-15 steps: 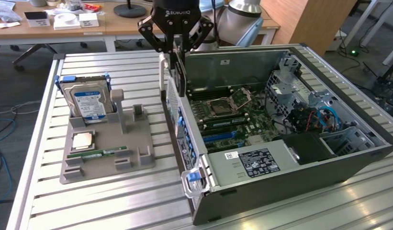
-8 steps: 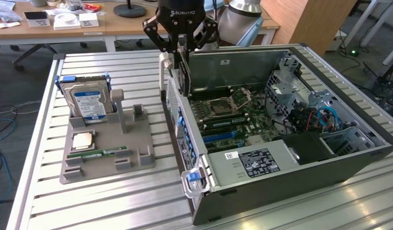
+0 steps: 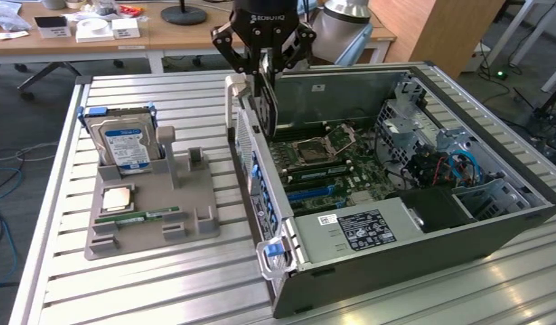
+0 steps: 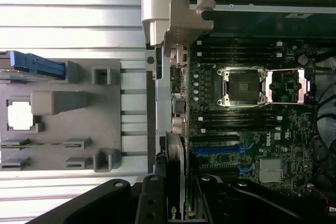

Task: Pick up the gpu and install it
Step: 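Pick up the gpu and move the gpu toward the slot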

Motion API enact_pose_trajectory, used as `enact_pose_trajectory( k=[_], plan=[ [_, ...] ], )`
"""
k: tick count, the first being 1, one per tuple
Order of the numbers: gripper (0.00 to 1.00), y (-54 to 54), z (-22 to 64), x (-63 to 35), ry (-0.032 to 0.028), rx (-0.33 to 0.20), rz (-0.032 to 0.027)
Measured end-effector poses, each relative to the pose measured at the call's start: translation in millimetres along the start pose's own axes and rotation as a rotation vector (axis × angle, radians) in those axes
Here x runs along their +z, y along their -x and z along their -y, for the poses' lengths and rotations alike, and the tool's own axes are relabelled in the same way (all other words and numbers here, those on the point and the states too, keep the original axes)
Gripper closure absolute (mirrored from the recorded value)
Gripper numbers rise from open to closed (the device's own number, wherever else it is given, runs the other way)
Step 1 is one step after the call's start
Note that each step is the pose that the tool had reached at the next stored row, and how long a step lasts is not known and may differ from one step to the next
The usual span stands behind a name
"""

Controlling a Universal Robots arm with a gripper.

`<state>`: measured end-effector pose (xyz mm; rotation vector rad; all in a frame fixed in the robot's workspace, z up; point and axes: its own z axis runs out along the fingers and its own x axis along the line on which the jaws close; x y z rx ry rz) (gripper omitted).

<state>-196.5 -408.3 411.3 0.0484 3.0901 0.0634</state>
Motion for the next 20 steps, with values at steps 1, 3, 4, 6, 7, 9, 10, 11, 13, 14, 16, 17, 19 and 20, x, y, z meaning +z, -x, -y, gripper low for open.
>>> enact_pose_trajectory(
  k=[1,3,4,6,7,9,10,11,13,14,16,17,19,20],
  plan=[
    [0.74,1.3,0.0,0.1,0.0,0.0,0.0],
    [0.74,3.9,-0.1,0.2,-0.0001,0.0,-0.0001],
    [0.74,5.3,-0.1,0.2,0.0,0.0,0.0],
    [0.74,7.9,-0.2,0.4,-0.0001,0.0,0.0],
    [0.74,9.2,-0.3,0.4,0.0,0.0,0.0],
    [0.74,11.9,-0.4,0.6,0.0,0.0,0.0],
    [0.74,13.2,-0.4,0.7,0.0,0.0,0.0],
    [0.74,14.5,-0.4,0.7,0.0,0.0,0.0],
    [0.74,17.0,-0.5,0.9,-0.0001,0.0,0.0],
    [0.74,18.4,-0.6,0.9,0.0,0.0,0.0],
    [0.74,21.2,-0.6,1.1,0.0,0.0,0.0],
    [0.74,22.6,-0.7,1.2,0.0,0.0,0.0],
    [0.74,25.5,-0.8,1.3,0.0,0.0,0.0],
    [0.74,26.9,-0.8,1.3,-0.0001,0.0,0.0]
  ],
)
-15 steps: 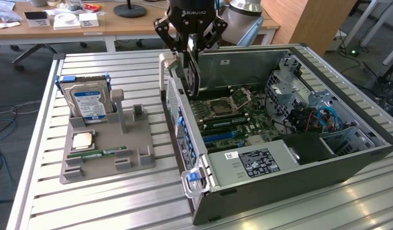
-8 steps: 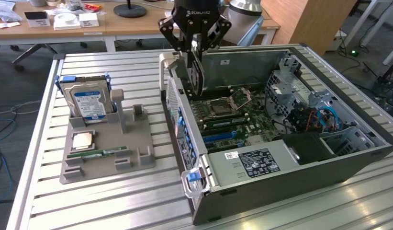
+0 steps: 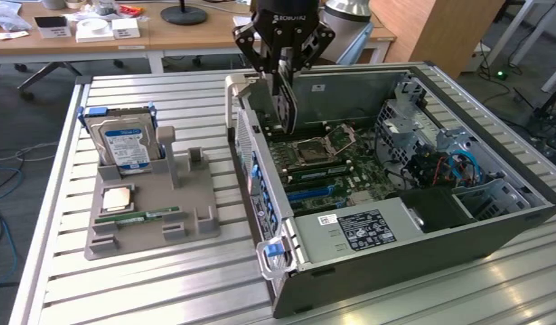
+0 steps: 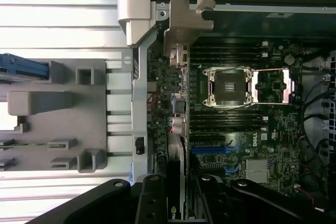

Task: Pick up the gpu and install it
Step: 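Pick up the gpu and move the gpu toward the slot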

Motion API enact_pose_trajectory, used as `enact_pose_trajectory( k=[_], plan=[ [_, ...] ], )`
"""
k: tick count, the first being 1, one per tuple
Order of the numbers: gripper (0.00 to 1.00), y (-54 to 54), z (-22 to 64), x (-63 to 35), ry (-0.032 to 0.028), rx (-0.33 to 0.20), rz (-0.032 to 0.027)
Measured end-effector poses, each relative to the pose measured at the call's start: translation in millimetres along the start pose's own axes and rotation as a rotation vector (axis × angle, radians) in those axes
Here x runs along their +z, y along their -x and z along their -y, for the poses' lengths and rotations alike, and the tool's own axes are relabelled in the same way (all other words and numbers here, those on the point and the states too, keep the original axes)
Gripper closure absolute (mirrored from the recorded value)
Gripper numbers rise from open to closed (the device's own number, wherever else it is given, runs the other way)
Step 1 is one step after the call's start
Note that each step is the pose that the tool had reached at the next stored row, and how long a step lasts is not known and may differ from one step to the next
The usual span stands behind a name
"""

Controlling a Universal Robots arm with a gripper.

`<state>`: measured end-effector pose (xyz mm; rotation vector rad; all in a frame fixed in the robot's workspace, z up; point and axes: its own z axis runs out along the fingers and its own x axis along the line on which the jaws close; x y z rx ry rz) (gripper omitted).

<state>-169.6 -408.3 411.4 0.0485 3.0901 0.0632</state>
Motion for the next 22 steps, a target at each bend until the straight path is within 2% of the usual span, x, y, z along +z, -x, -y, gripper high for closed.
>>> enact_pose_trajectory(
  k=[22],
  plan=[
    [0.74,33.5,-1.0,1.7,0.0,0.0,0.0]
  ],
)
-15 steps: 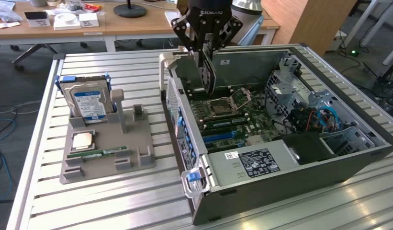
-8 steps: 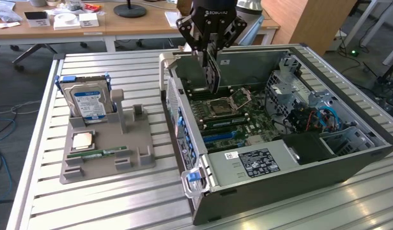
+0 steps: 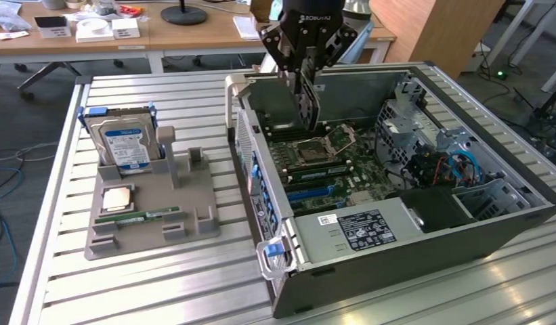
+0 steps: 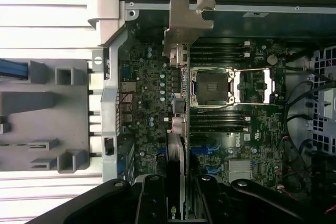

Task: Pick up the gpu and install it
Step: 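Pick up the gpu and move the gpu toward the slot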

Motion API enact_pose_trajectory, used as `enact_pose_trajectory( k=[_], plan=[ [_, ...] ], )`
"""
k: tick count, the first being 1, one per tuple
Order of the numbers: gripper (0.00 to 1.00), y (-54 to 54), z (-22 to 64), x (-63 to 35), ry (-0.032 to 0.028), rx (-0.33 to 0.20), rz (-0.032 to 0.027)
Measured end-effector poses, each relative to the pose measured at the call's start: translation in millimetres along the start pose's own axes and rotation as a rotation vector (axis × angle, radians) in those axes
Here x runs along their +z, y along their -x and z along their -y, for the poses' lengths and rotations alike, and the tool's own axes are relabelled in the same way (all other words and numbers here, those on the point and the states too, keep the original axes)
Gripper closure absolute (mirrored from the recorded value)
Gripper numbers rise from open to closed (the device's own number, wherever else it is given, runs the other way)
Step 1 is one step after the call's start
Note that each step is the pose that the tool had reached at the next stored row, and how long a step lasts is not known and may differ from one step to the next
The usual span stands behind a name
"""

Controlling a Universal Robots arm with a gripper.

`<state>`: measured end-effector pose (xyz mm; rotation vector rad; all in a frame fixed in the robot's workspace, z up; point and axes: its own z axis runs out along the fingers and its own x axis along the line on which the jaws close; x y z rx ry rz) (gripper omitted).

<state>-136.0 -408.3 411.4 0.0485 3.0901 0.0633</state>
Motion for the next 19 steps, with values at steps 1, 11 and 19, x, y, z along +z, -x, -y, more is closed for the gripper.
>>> enact_pose_trajectory(
  k=[1,11,19],
  plan=[
    [0.74,1.5,0.0,0.1,0.0,0.0,0.0001],
    [0.74,15.6,-0.5,0.8,0.0,0.0,0.0],
    [0.74,28.6,-0.8,1.5,0.0,0.0,0.0]
  ],
)
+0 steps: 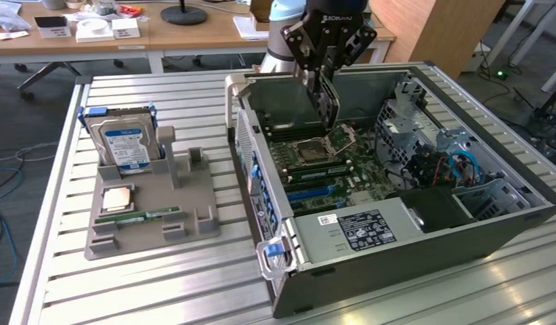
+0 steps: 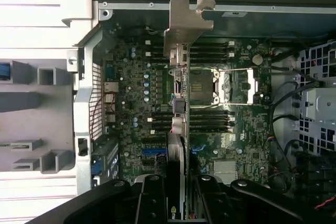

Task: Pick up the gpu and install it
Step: 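Pick up the gpu and move the gpu toward the slot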

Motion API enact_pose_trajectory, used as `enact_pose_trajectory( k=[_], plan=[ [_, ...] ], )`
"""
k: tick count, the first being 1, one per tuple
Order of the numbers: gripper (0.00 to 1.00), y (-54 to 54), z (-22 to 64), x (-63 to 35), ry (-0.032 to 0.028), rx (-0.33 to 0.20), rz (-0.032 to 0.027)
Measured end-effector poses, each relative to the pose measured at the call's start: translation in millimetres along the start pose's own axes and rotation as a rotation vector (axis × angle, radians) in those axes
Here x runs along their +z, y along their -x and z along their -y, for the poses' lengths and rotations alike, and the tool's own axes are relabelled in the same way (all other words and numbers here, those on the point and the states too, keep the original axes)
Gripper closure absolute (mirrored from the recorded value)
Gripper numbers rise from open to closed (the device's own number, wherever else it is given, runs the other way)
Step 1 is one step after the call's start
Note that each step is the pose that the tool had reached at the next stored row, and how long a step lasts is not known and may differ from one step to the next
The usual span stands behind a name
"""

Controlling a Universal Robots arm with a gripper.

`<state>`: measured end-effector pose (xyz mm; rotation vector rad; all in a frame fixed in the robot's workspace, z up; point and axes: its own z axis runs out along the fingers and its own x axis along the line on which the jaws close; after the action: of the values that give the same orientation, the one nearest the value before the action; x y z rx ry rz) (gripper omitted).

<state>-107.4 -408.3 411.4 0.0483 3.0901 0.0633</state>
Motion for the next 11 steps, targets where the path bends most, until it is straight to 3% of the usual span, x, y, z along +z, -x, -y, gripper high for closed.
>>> enact_pose_trajectory(
  k=[11],
  plan=[
    [0.74,18.6,-0.6,1.0,0.0,0.0,0.0]
  ],
)
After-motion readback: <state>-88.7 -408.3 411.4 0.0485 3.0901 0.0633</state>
